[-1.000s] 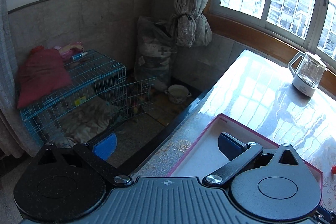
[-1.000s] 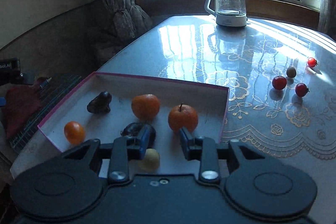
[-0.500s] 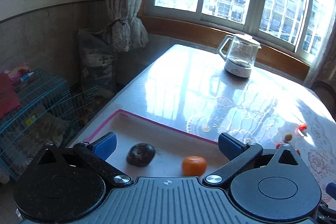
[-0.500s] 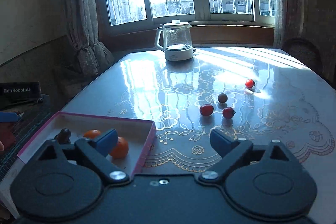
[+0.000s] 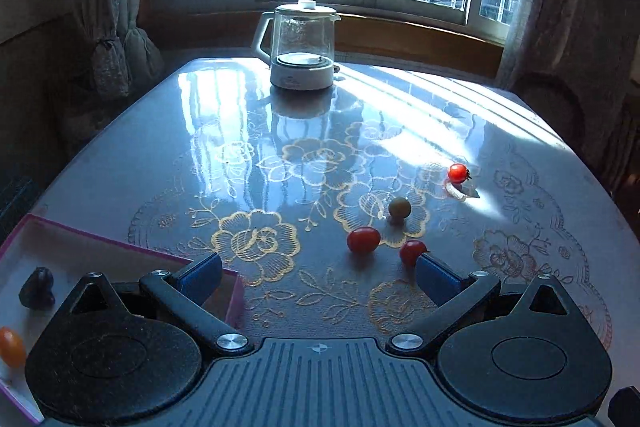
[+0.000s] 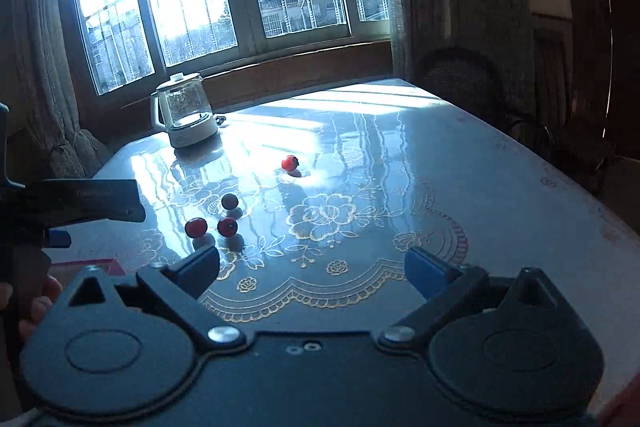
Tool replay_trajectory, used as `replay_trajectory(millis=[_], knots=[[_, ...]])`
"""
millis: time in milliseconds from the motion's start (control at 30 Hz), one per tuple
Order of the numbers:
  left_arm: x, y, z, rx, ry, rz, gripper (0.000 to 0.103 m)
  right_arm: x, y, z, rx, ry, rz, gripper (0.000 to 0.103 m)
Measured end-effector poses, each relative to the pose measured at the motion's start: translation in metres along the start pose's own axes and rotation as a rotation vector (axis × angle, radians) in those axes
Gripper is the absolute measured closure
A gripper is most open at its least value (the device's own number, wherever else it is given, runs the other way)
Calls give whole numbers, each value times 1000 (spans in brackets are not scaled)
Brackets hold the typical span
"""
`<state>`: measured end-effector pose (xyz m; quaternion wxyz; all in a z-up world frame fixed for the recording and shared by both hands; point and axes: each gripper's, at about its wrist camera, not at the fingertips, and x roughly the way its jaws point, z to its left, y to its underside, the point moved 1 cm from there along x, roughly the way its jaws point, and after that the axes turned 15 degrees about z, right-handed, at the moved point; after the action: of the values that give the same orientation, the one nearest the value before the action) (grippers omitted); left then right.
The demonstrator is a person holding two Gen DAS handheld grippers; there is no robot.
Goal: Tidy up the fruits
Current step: 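Reach the left tool to a red cherry tomato and grasp it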
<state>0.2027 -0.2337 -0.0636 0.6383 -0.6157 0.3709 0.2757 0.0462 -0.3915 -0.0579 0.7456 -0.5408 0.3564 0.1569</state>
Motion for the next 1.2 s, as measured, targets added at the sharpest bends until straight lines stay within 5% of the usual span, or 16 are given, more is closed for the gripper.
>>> replay_trajectory(millis=[300, 900, 1000, 1067, 1200], knots=[[51, 2, -58, 28, -31, 41, 1, 4, 2, -59, 66, 41, 15, 4], [99, -5, -79, -2, -67, 21, 1, 20, -3, -95, 121, 15, 56, 0], [97, -6, -85, 4, -53, -9, 18, 23, -5, -94, 118, 12, 62, 0], [94, -5, -88, 12, -42, -28, 49, 24, -6, -96, 118, 11, 62, 0], [94, -8, -89, 5, -35, -21, 55, 22, -5, -100, 126, 9, 63, 0]])
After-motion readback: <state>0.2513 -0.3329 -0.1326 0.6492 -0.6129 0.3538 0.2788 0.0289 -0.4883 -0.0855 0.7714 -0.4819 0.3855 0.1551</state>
